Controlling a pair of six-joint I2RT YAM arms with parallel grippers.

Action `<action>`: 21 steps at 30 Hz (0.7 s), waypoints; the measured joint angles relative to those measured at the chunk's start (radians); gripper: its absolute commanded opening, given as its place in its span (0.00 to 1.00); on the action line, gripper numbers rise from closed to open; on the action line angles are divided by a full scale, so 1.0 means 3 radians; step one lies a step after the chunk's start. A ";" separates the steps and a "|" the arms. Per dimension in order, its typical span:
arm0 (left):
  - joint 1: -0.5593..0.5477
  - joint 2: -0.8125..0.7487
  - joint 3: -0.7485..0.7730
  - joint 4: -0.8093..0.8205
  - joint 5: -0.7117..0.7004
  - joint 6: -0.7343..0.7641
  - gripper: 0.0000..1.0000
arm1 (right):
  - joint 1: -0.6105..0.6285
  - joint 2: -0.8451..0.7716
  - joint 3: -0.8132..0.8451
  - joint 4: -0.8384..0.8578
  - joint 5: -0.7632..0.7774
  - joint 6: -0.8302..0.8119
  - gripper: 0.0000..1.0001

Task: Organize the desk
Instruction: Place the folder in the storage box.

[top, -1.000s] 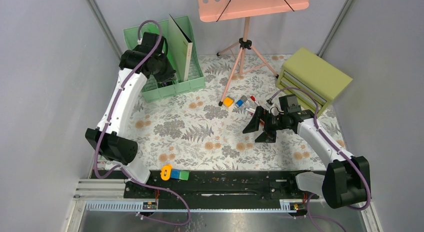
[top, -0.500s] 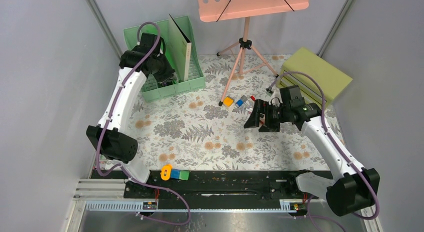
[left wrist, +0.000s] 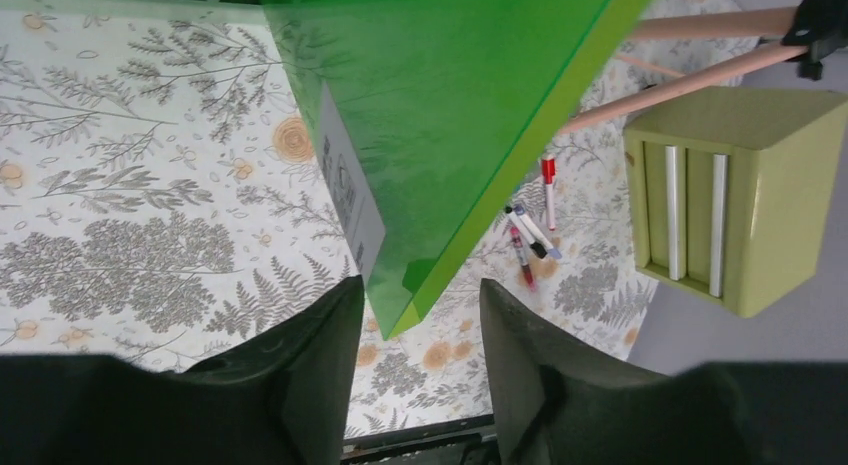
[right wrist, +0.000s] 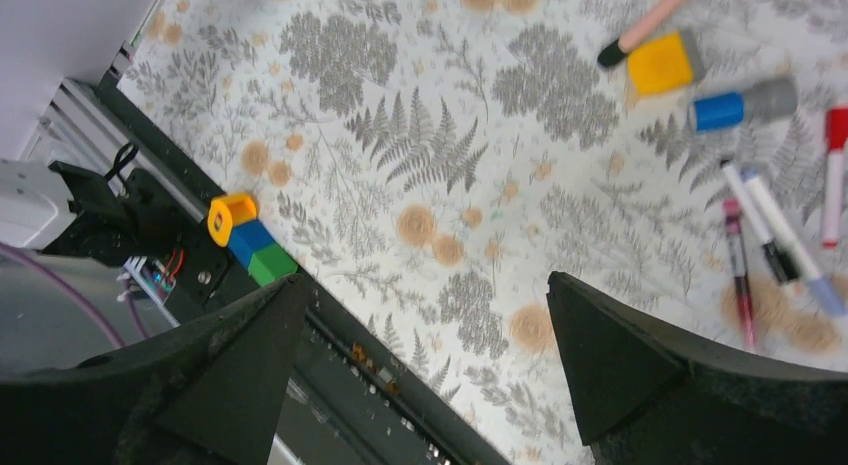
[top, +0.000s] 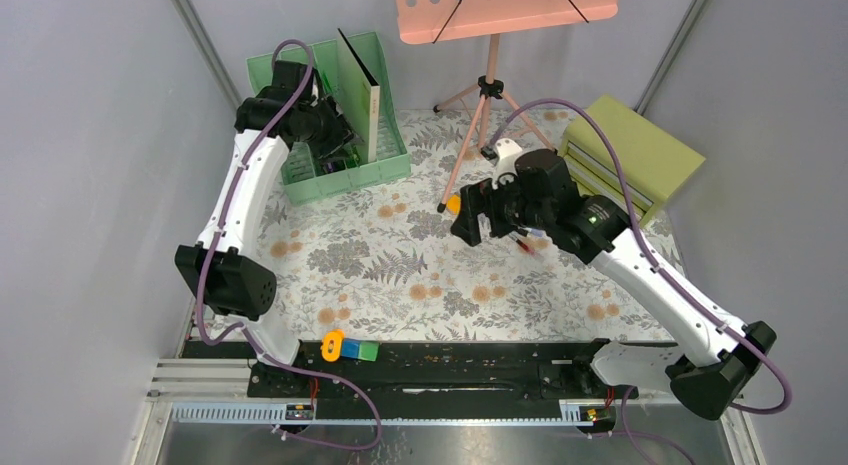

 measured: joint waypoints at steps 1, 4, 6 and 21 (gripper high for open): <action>0.0009 0.0009 0.0010 0.0018 0.0037 -0.0015 0.52 | 0.0041 0.0027 0.0032 0.0036 0.0057 -0.0018 0.96; 0.0045 0.0031 0.0027 0.0111 0.0125 -0.0050 0.51 | 0.0170 0.0198 0.0201 0.0182 0.0239 -0.0078 0.95; 0.0079 0.0045 0.0036 0.0182 0.0175 -0.0072 0.50 | 0.0220 0.0333 0.0300 0.0261 0.0296 -0.0090 0.94; 0.0219 0.0292 0.0315 0.0548 0.0285 -0.0032 0.74 | 0.0277 0.1077 0.0437 0.0754 0.0317 0.0205 0.96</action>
